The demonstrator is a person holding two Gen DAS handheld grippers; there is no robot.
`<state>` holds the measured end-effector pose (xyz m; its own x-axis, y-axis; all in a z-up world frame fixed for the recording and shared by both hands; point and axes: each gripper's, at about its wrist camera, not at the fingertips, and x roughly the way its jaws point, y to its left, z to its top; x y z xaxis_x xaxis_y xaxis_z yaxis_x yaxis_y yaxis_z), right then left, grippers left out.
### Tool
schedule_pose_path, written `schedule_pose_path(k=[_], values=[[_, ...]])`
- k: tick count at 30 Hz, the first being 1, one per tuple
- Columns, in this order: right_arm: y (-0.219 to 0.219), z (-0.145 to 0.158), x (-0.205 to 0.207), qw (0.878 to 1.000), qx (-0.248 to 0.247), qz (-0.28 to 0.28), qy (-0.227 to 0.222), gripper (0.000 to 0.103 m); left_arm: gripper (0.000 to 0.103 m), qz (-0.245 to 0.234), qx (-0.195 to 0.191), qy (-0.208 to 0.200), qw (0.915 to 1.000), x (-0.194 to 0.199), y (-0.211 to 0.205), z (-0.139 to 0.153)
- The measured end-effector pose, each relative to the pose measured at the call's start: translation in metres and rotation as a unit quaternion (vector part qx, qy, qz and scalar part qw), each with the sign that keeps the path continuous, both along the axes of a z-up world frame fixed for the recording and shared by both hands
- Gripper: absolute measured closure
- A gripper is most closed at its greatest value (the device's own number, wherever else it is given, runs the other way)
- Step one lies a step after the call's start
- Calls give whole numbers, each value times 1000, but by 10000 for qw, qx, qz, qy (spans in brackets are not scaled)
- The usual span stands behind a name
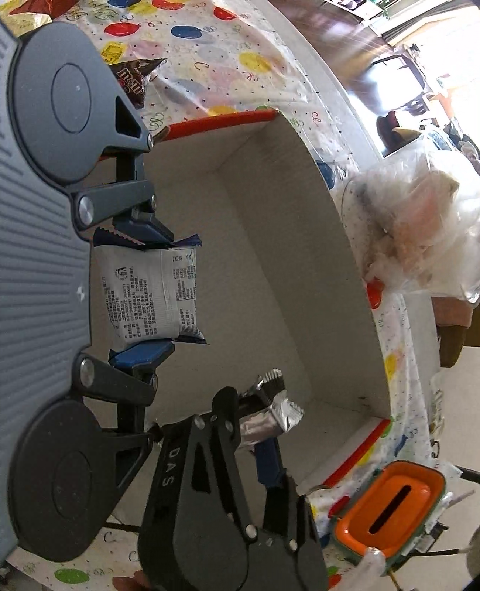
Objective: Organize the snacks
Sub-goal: 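Carry the white packet and silver bar over the open cardboard box, then open both grippers to drop the packet and bar into the box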
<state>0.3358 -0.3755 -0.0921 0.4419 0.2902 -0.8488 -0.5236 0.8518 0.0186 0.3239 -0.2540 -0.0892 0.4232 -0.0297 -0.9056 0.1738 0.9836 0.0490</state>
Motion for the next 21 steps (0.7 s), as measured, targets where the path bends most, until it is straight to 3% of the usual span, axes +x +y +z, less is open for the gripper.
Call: schedule_pose_path(k=[8,17,21], values=[[-6,1,2,9999,63,-53,95,60,45,98,-1,28,9999,0,-1,-1],[-24,20,-10,9992,363,-187,-17,48,44,354,-305,-169,9988,-9,13,11],[-31,30,-18,9985,494,-205,-131,44,36,504,-482,-348,9970,-18,20,23]])
